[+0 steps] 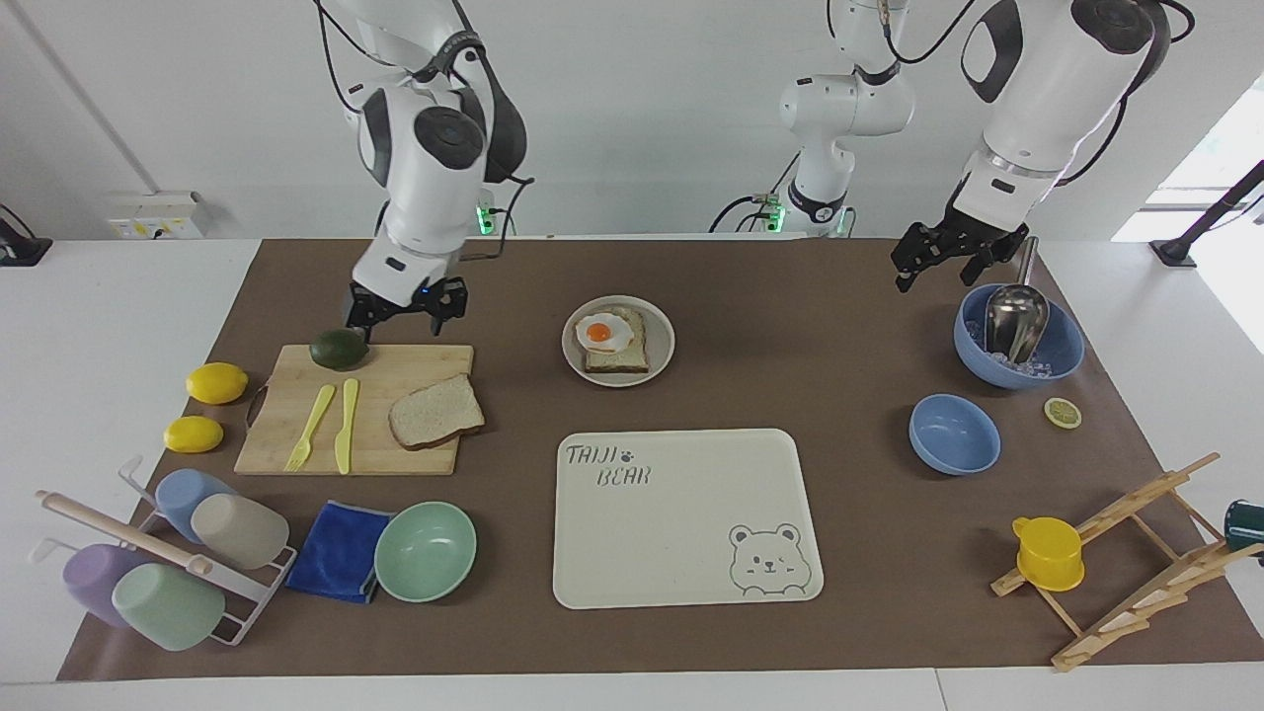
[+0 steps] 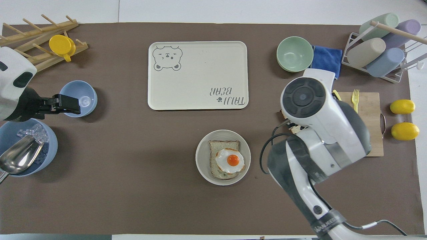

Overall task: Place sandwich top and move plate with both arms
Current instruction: 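Reach the right gripper to the bread slice on the cutting board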

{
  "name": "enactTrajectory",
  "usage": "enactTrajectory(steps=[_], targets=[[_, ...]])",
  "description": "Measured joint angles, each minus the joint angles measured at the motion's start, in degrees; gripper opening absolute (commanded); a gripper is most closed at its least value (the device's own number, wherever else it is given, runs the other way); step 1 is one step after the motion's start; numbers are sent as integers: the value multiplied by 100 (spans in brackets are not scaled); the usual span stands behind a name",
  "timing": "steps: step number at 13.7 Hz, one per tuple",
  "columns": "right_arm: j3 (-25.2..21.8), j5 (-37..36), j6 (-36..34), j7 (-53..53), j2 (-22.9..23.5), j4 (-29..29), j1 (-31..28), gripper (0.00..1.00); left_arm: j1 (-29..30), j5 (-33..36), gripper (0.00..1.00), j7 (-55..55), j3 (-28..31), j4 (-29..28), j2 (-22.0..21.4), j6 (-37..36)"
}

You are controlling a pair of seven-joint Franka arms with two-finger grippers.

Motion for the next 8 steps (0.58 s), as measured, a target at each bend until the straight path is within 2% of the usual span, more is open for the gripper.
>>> enactTrajectory(steps=[4, 8], targets=[[7, -472, 124, 1091, 639, -30, 667, 100, 0, 0, 100, -1, 0, 0, 0, 9], [-31, -1294, 489, 1825, 838, -464, 686, 100, 0, 0, 100, -2, 0, 0, 0, 15]])
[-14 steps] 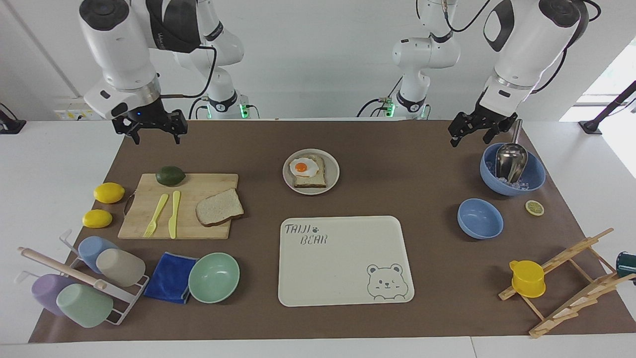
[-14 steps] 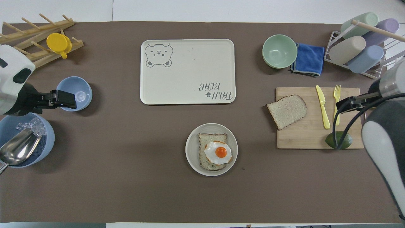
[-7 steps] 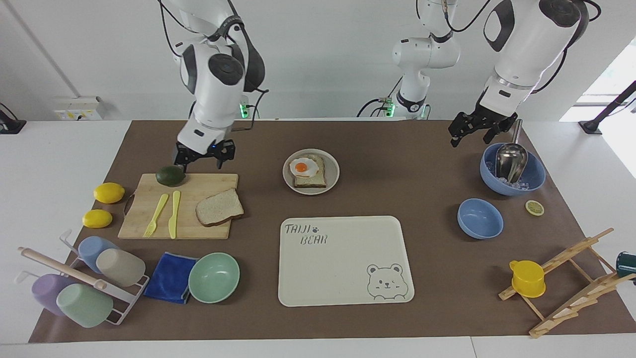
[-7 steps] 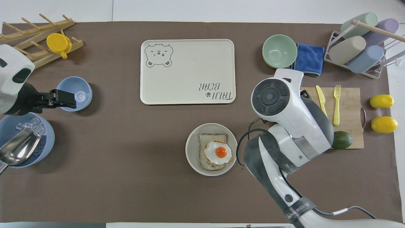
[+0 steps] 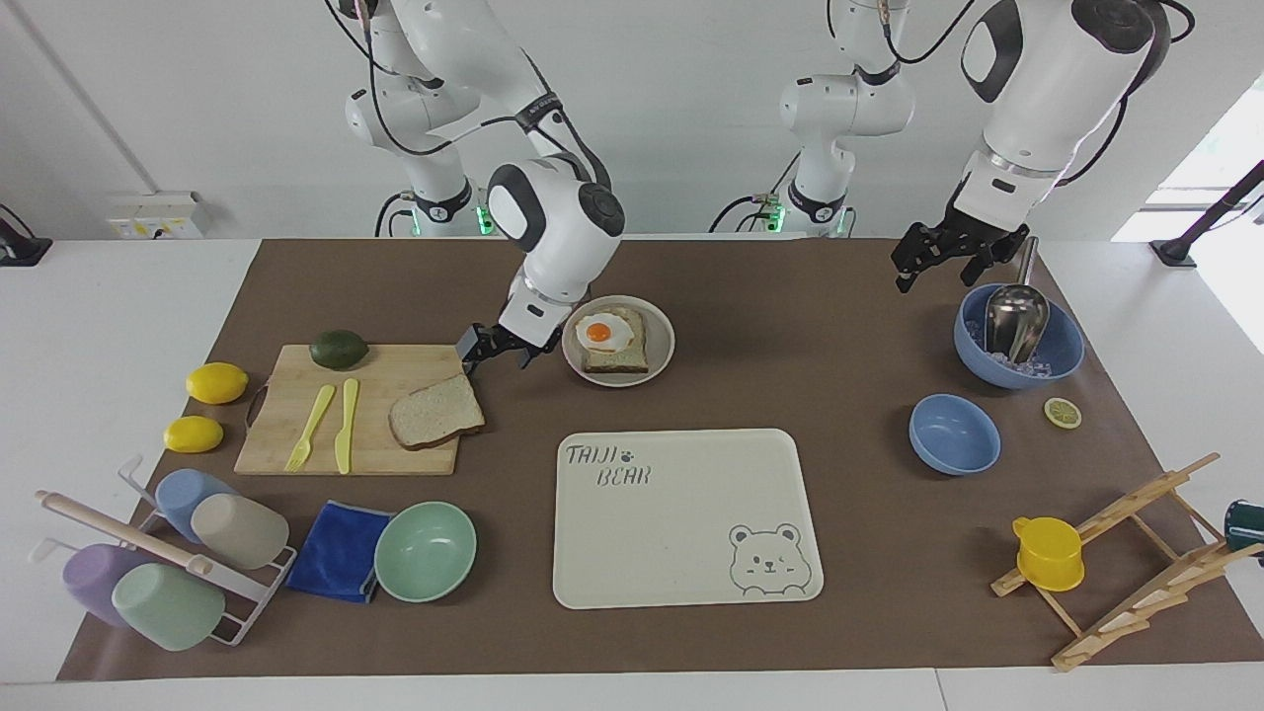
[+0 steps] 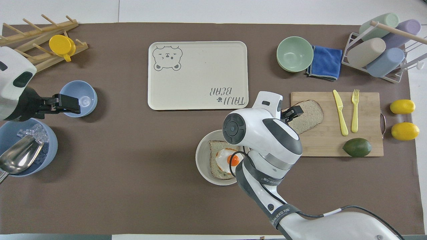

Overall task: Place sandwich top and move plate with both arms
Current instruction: 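Reach the right gripper to the bread slice on the cutting board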

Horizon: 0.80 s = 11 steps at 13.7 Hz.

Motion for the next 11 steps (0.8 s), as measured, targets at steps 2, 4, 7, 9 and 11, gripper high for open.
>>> enactTrajectory(steps=[2, 4, 7, 9, 11], targets=[[-9, -84, 304, 243, 5, -222, -12, 100, 0, 0, 100, 0, 1, 0, 0, 2], [-26, -88, 594, 329, 6, -359, -118, 100, 0, 0, 100, -1, 3, 0, 0, 13], [-36, -94, 835, 345, 7, -514, -278, 96, 2, 0, 100, -1, 8, 0, 0, 36], [-36, -175, 840, 346, 6, -530, -302, 87, 3, 0, 100, -1, 9, 0, 0, 74], [-35, -225, 845, 348, 6, -569, -304, 84, 3, 0, 100, -1, 9, 0, 0, 105]])
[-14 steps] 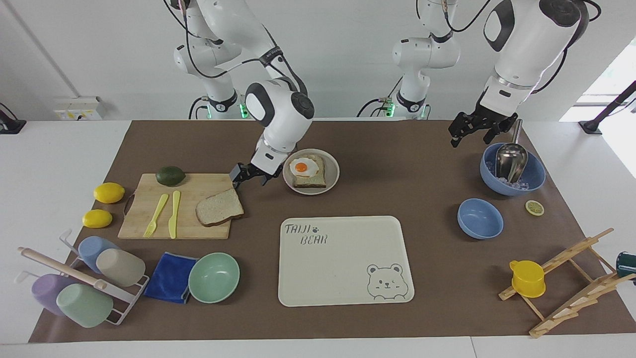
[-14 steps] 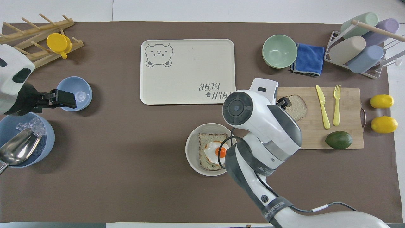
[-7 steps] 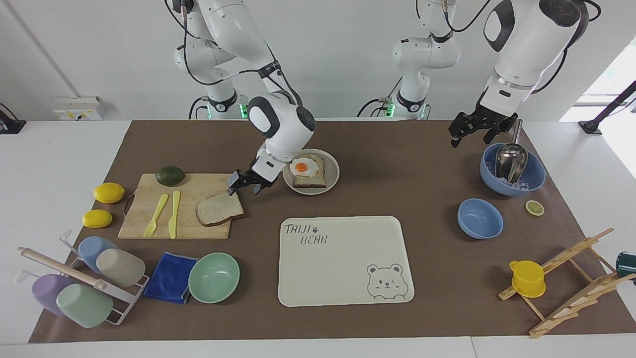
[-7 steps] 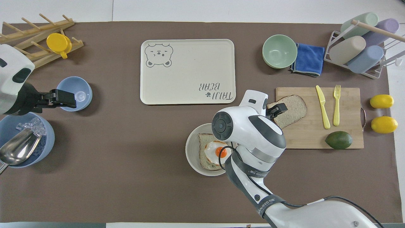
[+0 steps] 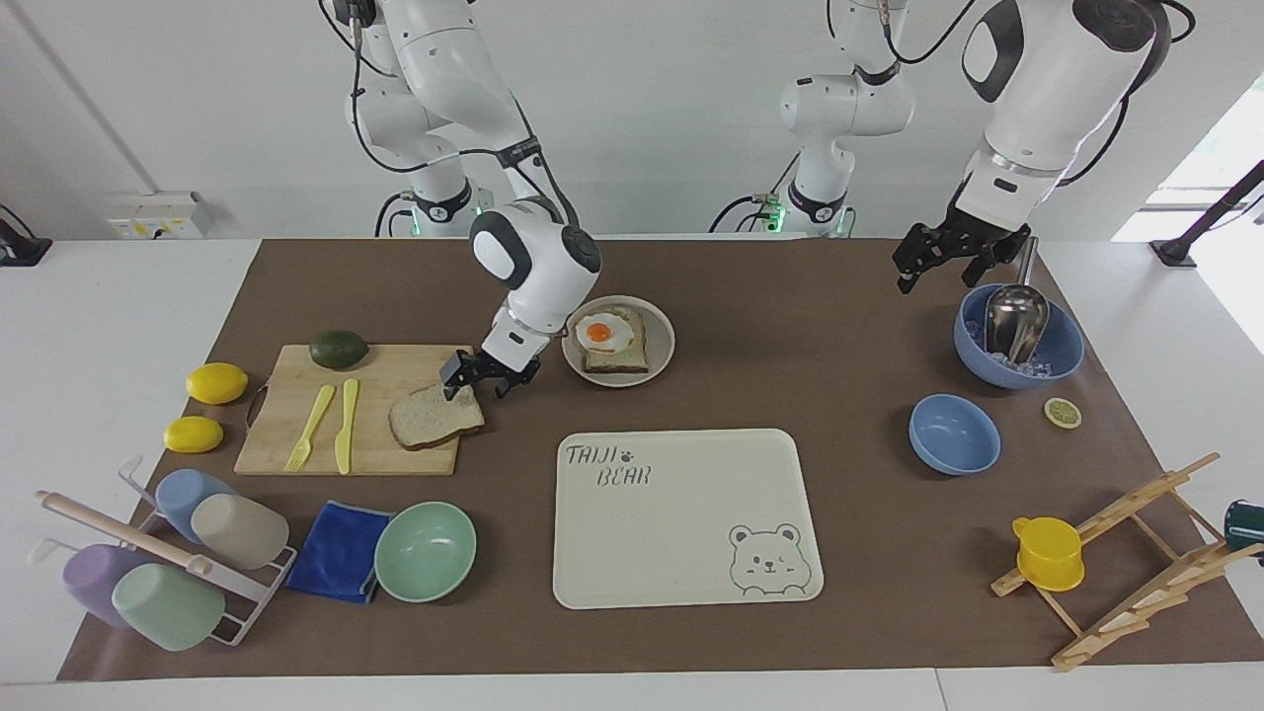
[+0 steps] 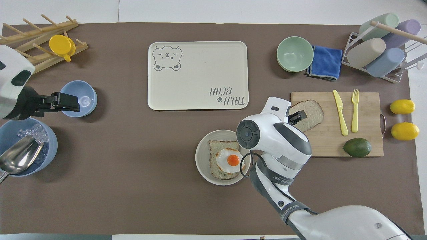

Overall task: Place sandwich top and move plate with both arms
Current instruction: 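Reach the right gripper to the bread slice on the cutting board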

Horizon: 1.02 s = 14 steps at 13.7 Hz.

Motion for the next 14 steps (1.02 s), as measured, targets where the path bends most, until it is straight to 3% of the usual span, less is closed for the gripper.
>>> enactTrajectory(steps=[5, 9, 11, 14], targets=[[-1, -9, 83, 2, 0, -112, -73, 72, 0, 0, 100, 0, 0, 0, 0, 10], [0, -59, 90, 2, 0, -133, -74, 52, 0, 0, 100, 0, -1, -1, 0, 12], [0, -85, 93, 3, -1, -160, -76, 49, 0, 0, 100, 0, -1, -1, 0, 12], [-1, -98, 94, 3, -8, -179, -79, 17, 0, 0, 100, 0, -2, -2, 0, 13]])
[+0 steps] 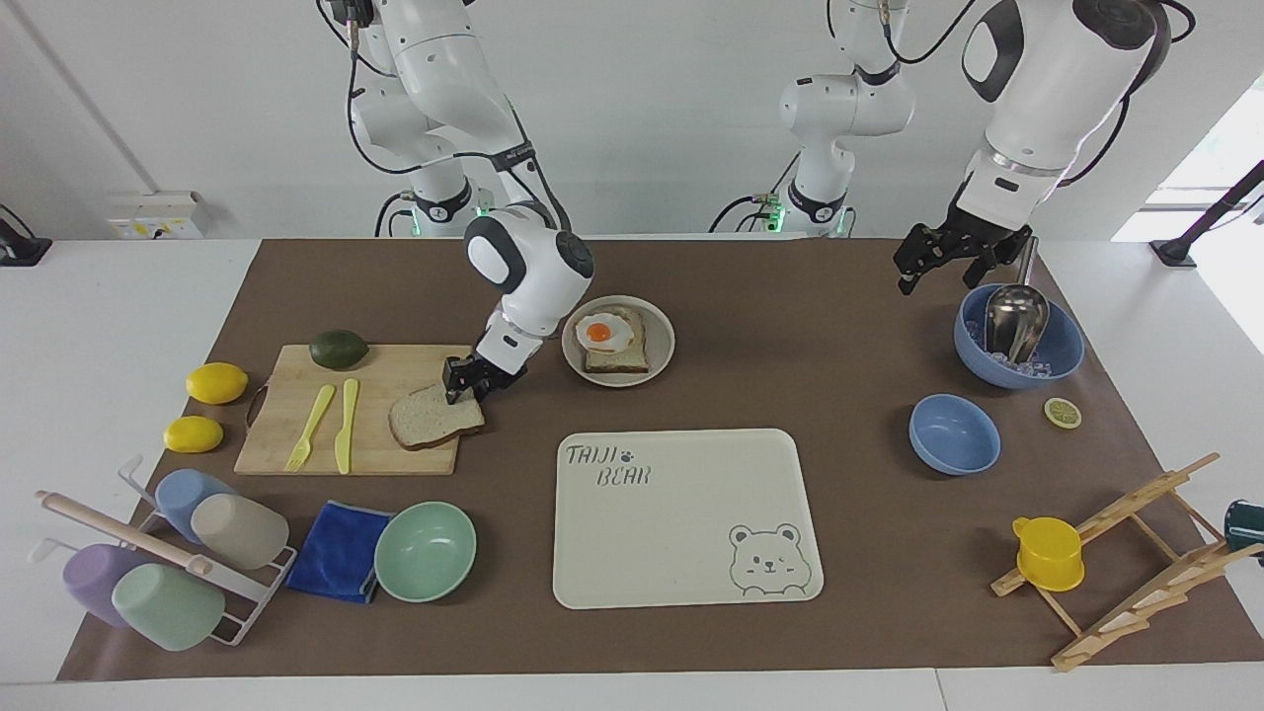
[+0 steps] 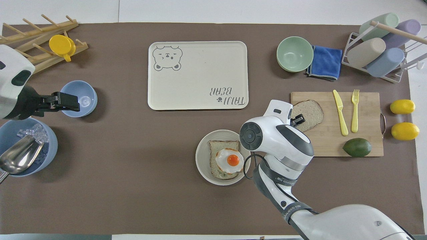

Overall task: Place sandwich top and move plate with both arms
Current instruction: 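Reach the right gripper to the bread slice on the cutting board, then grasp the bread slice with the right gripper and lift it, then carry the bread slice with the right gripper over the egg plate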

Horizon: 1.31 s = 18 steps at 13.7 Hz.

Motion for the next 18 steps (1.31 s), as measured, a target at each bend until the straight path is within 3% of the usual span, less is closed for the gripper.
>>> enactTrajectory(steps=[1, 2, 6, 9, 15, 18], targets=[[1, -3, -1, 0, -18, 0, 2, 5, 0, 0, 100, 0, 0, 0, 0, 0], [5, -3, -12, 0, -45, 0, 10, 0, 0, 0, 100, 0, 0, 0, 0, 0], [9, -163, -391, -11, -81, 148, 13, 0, 0, 0, 100, 0, 0, -4, 0, 0], [32, -210, -1452, -577, -191, 738, 25, 0, 0, 0, 100, 0, 0, -8, 0, 0], [270, 230, -4224, -1997, -1136, 2570, 213, 0, 0, 0, 100, 0, 0, -9, 0, 0], [425, 404, -4972, -2053, -1203, 2875, 562, 0, 4, 0, 100, 0, 4, -18, 0, 0]])
